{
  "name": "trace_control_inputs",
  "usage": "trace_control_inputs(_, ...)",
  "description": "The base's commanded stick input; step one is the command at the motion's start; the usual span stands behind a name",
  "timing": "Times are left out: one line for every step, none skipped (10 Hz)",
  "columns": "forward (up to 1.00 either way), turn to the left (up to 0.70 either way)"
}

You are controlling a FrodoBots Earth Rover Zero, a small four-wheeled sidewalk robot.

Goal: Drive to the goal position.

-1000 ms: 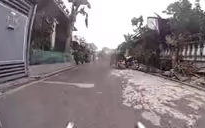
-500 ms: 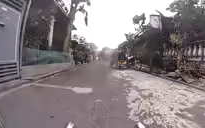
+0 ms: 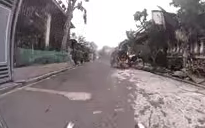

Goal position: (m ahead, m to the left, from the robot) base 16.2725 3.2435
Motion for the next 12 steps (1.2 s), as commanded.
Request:
trace_control_inputs(0.70,0.00)
trace_control_inputs(0.70,0.00)
trace_control_inputs(0.70,0.00)
trace_control_inputs(0.70,0.00)
trace_control_inputs(0.70,0.00)
trace_control_inputs(0.70,-0.01)
trace_control_inputs(0.70,-0.01)
trace_control_inputs(0.70,-0.01)
trace_control_inputs(0.70,-0.01)
trace_control_inputs(0.70,-0.01)
trace_control_inputs(0.70,-0.01)
trace_control_inputs(0.70,-0.12)
